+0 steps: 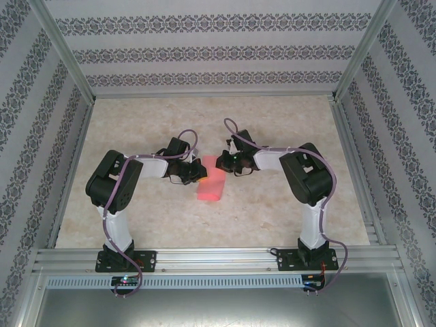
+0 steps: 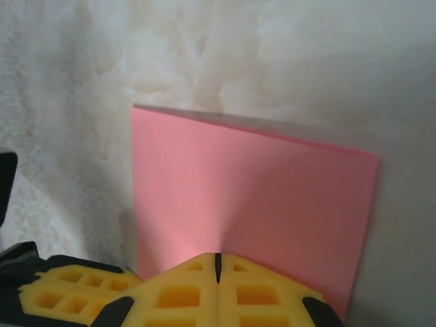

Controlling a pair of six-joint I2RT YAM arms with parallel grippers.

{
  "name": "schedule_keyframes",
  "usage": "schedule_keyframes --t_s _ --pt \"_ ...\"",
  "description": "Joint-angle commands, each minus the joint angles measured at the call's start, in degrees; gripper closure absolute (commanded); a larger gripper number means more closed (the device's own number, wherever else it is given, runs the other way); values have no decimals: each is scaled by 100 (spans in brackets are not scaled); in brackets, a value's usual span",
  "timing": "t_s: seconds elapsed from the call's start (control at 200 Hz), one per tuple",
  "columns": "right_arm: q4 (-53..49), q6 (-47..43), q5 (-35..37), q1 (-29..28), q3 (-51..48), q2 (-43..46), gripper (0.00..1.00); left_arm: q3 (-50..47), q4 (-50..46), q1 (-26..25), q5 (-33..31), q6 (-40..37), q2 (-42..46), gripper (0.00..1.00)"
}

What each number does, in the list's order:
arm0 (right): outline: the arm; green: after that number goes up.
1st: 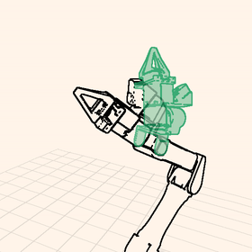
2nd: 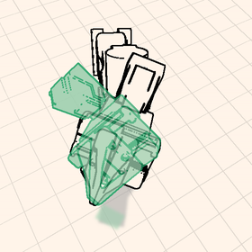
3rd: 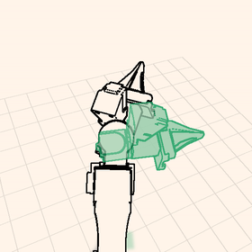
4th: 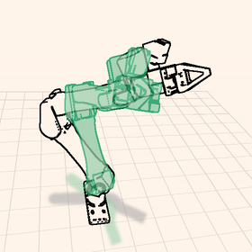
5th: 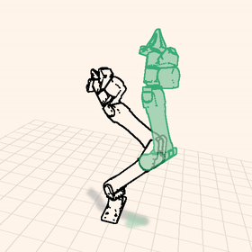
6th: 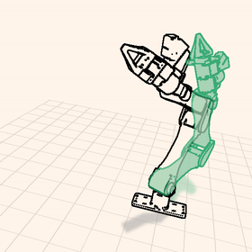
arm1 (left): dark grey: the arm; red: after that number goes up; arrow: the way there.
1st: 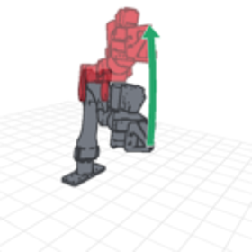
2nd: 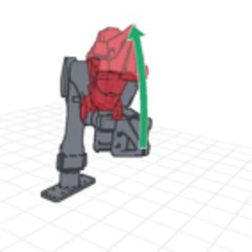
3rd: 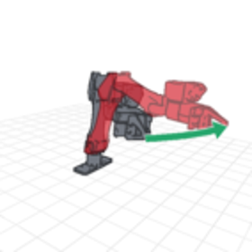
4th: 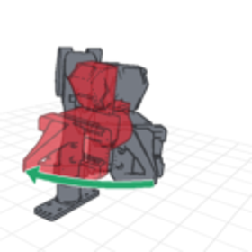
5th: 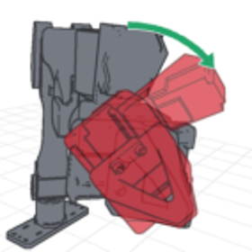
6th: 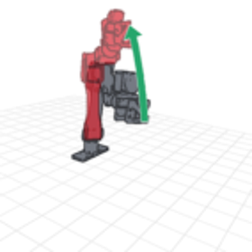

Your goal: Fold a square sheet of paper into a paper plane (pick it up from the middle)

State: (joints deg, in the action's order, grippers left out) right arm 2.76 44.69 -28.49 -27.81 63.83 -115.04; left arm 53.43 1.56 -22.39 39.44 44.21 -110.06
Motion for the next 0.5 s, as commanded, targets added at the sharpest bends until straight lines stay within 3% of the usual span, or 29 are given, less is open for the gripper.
schedule_keyframes --t_s 0.0,0.255,0.495 --pt "-160 -30 233 296 203 -212 100 -666 -1646 -28 -1231 87 -859 100" --pt "-563 -371 260 785 809 -478 100 -676 -1598 -28 -1213 99 -864 100" --pt "-403 -313 64 456 -39 687 100 -641 -1598 -29 -1212 98 -886 100"
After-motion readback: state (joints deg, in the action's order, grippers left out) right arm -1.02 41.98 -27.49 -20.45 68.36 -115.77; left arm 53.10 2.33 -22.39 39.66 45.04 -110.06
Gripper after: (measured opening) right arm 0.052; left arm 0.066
